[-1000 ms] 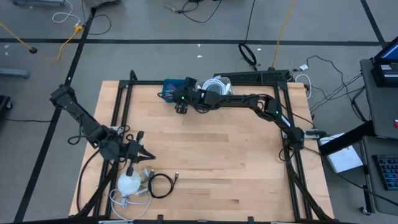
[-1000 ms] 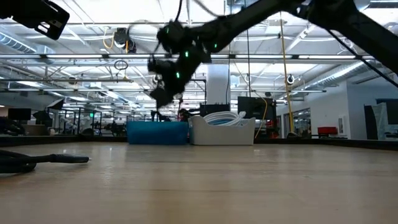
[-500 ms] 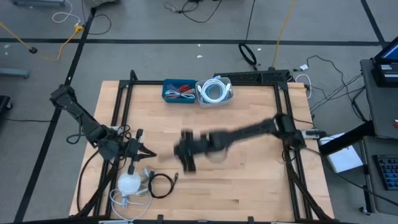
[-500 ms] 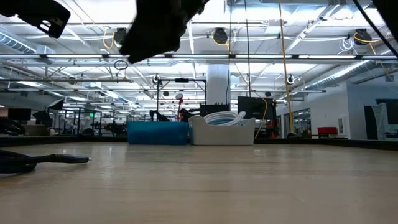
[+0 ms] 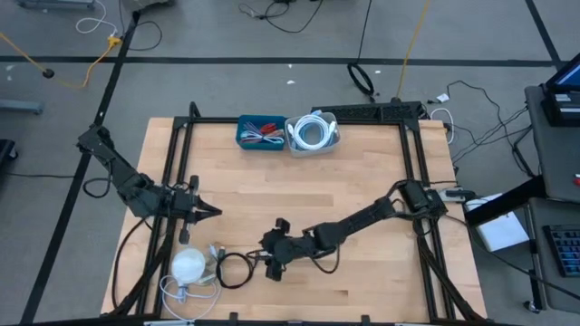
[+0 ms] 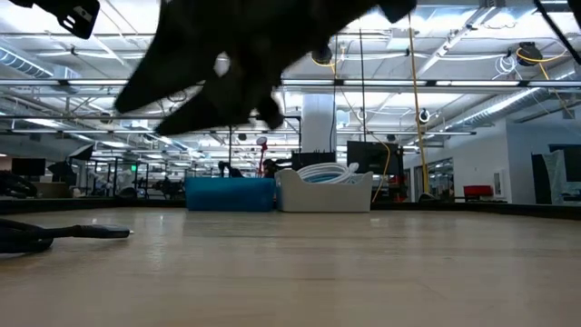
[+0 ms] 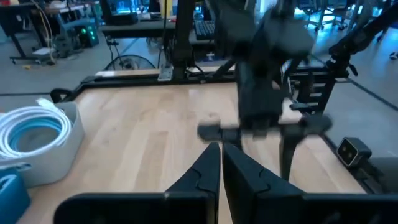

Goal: Pick & Place USB Port
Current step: Put the black usb cable into the gray bin

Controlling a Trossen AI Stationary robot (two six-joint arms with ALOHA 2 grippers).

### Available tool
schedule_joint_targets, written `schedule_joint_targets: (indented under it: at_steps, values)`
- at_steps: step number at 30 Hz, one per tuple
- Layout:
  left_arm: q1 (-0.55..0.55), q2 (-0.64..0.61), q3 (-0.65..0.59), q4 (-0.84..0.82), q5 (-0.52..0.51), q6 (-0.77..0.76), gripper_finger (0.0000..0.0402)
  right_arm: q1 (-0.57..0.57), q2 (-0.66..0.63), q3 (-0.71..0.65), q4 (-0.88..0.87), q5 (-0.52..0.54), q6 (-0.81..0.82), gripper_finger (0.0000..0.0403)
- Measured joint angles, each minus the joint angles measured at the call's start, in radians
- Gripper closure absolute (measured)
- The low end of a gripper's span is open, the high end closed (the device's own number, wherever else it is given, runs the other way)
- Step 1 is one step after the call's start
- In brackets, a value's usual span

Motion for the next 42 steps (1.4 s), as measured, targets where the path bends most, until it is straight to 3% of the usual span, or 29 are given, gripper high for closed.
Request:
schedule_joint_targets:
  at_steps: [5,13,20,26,32,42]
  values:
    - [0.000,-0.017,0.000,-0.025,0.001,0.049,0.0380,0.008,0.096,0.041,0.114,-0.137,-0.137,0.0195]
    - [0.000,-0.027,0.001,-0.069,0.000,0.077,0.0380,0.006,0.121,0.275,-0.302,-0.177,-0.410,0.0195]
    - [0.001,-0.033,0.001,-0.051,-0.001,0.095,0.0380,-0.042,0.142,0.375,-0.486,-0.238,-0.524,0.0195]
    - [0.001,-0.039,0.001,-0.079,-0.001,0.052,0.0380,-0.052,0.164,0.353,-0.506,-0.247,-0.580,0.0195]
    - [0.001,-0.038,0.001,-0.091,-0.001,-0.004,0.0380,-0.051,0.248,0.353,-0.438,-0.342,-0.587,0.0195]
    - [0.001,-0.037,0.001,-0.121,0.027,-0.060,0.0380,-0.044,0.248,0.351,-0.369,-0.288,-0.625,0.0195]
